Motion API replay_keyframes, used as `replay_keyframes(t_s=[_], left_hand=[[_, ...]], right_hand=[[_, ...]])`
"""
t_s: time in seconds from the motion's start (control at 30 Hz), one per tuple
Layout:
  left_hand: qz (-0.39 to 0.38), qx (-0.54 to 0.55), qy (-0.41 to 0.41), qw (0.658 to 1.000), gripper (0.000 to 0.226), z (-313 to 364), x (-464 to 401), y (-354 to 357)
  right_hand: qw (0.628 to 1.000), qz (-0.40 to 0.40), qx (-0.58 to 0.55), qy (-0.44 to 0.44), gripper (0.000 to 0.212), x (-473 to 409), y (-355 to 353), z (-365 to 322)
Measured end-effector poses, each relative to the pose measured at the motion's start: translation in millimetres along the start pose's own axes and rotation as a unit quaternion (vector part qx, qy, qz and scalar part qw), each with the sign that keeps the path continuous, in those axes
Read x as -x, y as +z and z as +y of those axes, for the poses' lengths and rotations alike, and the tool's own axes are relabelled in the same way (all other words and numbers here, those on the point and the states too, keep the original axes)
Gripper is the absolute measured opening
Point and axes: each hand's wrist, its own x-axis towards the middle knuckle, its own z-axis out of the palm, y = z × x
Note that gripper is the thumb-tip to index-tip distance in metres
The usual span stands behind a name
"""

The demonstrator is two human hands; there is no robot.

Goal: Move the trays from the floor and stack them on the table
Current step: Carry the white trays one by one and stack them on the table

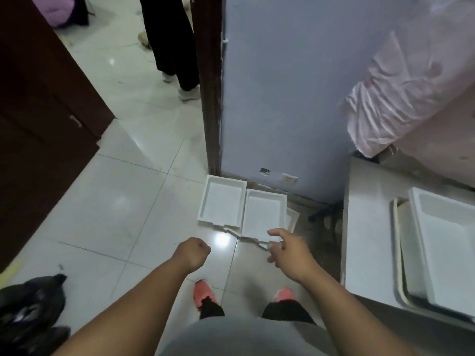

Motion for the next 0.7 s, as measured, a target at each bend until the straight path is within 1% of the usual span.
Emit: replay_keyframes(t_s=[0.1, 0.2, 0.27, 0.33, 0.4, 0.43, 0.53, 0.57, 0.63, 0.7], left_hand=[[-0.025, 0.015, -0.008, 1.0, 0.011, -10.0, -11.0, -5.0], [-0.044, 0.013, -0.011, 0.999, 0.011, -14.3, -31.1, -4.1], [-0.053, 0.023, -0.018, 0.998, 0.013, -17.9, -41.0, -0.7], [-0.059, 0.039, -0.025, 0.997, 0.022, -20.1, -53.0, 0.5], [-0.068, 0.048, -0.039, 0.996, 0.034, -19.2, -67.9, -1.7], [-0.068, 0.047, -0.048, 0.995, 0.036, -19.6, -76.2, -4.2], [-0.05, 0.052, -0.07, 0.995, 0.039, -20.4, -99.0, -9.7], [-0.04, 0.06, -0.083, 0.994, 0.04, -23.1, -117.5, -10.8], [-0.029, 0.053, -0.093, 0.994, 0.033, -24.9, -143.8, -11.6], [-0.029, 0.024, -0.101, 0.994, 0.025, -36.0, -187.0, -7.1]], right_hand=[[0.999, -0.01, -0.028, 0.024, 0.032, -13.0, 23.9, -8.8], [0.998, -0.018, -0.014, 0.056, 0.03, -33.9, 36.9, -9.6], [0.996, -0.02, -0.026, 0.083, 0.03, -48.1, 44.2, -10.1], [0.99, -0.029, -0.075, 0.118, 0.026, -67.1, 50.0, -15.1], [0.976, -0.036, -0.137, 0.168, 0.022, -91.1, 56.6, -16.7], [0.968, -0.038, -0.15, 0.196, 0.02, -106.2, 63.0, -12.7], [0.949, -0.07, -0.154, 0.266, 0.016, -143.3, 81.7, 3.1], [0.942, -0.089, -0.148, 0.288, 0.015, -167.4, 93.0, 12.3], [0.936, -0.12, -0.124, 0.306, 0.016, -201.5, 103.9, 23.0], [0.938, -0.127, -0.095, 0.308, 0.019, -250.3, 117.9, 40.2]])
